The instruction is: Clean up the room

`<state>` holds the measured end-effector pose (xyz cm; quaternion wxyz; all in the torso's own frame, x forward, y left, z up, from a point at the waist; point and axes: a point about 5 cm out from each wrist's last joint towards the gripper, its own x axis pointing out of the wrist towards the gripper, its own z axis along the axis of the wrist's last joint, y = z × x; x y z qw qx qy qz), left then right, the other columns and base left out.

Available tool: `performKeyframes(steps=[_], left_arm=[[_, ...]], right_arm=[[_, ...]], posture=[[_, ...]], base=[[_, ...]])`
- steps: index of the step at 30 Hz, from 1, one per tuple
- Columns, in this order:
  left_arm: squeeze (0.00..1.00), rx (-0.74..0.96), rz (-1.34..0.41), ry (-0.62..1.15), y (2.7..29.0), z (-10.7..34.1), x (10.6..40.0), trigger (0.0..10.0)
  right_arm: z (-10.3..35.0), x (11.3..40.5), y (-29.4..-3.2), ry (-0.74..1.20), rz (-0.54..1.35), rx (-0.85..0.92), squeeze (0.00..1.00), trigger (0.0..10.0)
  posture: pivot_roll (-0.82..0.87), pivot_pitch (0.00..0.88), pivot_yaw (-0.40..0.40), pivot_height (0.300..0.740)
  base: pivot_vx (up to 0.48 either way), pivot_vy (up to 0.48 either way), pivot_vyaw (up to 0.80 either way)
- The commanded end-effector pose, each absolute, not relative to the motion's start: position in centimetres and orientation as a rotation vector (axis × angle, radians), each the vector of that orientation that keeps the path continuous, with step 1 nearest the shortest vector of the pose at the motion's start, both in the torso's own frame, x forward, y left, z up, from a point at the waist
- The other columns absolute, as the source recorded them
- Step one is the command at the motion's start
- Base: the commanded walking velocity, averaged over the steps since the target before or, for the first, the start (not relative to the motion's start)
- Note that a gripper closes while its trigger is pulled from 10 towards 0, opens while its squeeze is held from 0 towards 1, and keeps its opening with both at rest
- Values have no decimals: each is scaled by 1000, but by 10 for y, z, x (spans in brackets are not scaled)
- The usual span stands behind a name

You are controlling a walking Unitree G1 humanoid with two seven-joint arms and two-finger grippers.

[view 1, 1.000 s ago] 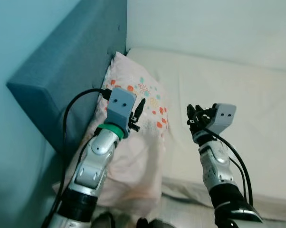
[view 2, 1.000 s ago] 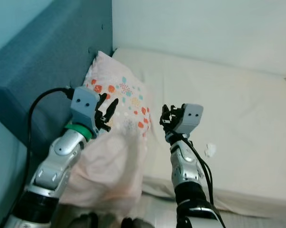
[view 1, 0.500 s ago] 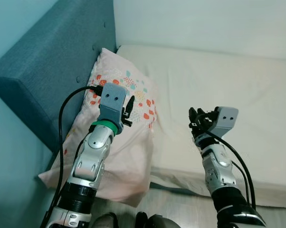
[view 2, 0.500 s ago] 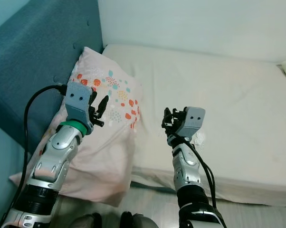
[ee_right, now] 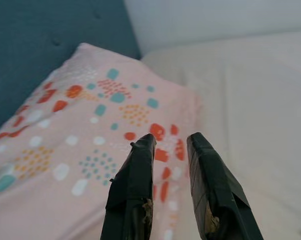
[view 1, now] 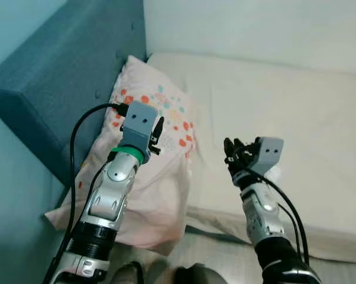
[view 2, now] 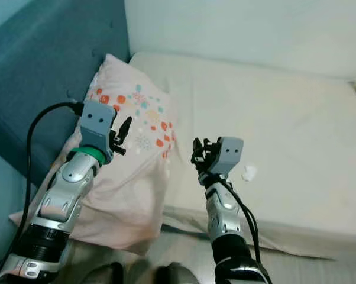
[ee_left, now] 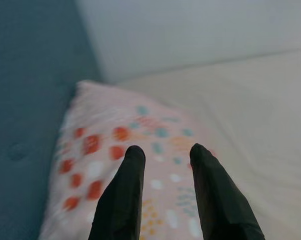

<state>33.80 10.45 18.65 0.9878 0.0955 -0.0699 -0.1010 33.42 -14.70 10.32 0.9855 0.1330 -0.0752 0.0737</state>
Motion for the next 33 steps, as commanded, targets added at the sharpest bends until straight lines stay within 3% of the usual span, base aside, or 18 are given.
performKeyframes(steps=[1, 14, 17, 25, 33], left_arm=[[0, 186, -229, -103, 98, 178, 336, 10000], [0, 198, -192, -70, 103, 171, 336, 10000], [0, 281, -137, -71, 115, 163, 336, 10000], [0, 313, -104, -23, 125, 150, 336, 10000], [0, 185, -94, 71, 138, 133, 353, 10000]], right_arm=[[97, 329, -157, -137, 117, 261, 0, 10000], [96, 326, -160, -135, 107, 259, 0, 10000], [93, 323, -151, -128, 152, 259, 0, 10000], [92, 321, -148, -128, 164, 264, 0, 10000], [106, 328, -141, -168, 198, 276, 0, 10000]], posture=[[91, 111, 20, 740], [82, 126, 22, 740], [69, 98, 22, 740], [74, 109, 27, 740], [66, 119, 24, 740]], base=[[0, 0, 0], [0, 0, 0], [0, 0, 0], [0, 0, 0], [0, 0, 0]])
